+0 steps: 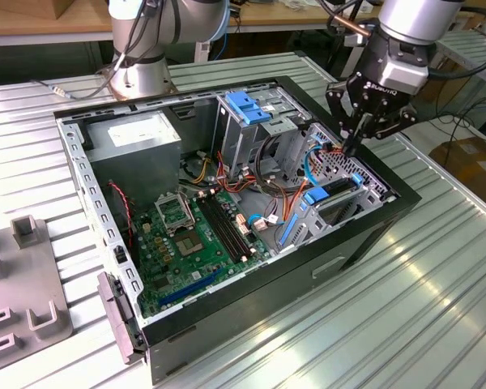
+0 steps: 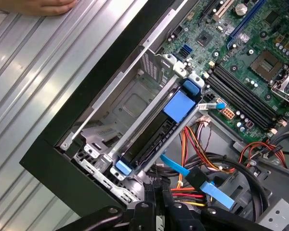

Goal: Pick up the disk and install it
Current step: 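Insert the first disk wire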

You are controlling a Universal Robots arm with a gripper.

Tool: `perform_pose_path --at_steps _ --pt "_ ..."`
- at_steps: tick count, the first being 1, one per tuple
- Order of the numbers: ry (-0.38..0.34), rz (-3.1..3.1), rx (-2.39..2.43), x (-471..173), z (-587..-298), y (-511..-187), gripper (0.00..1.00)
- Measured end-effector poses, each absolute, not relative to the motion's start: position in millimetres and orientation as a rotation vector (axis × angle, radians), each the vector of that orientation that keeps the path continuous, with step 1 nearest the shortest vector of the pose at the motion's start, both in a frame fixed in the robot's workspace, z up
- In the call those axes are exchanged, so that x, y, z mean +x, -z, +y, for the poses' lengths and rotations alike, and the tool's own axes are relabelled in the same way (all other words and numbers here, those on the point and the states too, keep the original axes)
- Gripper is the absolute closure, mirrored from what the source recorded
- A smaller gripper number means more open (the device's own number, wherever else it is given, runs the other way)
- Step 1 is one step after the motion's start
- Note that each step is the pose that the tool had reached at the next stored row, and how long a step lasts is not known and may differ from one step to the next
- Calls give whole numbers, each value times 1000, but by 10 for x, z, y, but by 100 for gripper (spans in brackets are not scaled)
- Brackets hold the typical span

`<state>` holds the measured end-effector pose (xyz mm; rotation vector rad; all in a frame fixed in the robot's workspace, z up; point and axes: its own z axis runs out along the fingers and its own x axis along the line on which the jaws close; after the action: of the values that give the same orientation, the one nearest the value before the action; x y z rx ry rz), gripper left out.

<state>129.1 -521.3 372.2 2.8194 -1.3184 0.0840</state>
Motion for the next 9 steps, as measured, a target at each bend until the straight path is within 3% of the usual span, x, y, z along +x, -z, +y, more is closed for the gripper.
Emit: perform_pose_path --at_steps 9 --pt "-84 -1331 2814 1230 -5213 -3723 83"
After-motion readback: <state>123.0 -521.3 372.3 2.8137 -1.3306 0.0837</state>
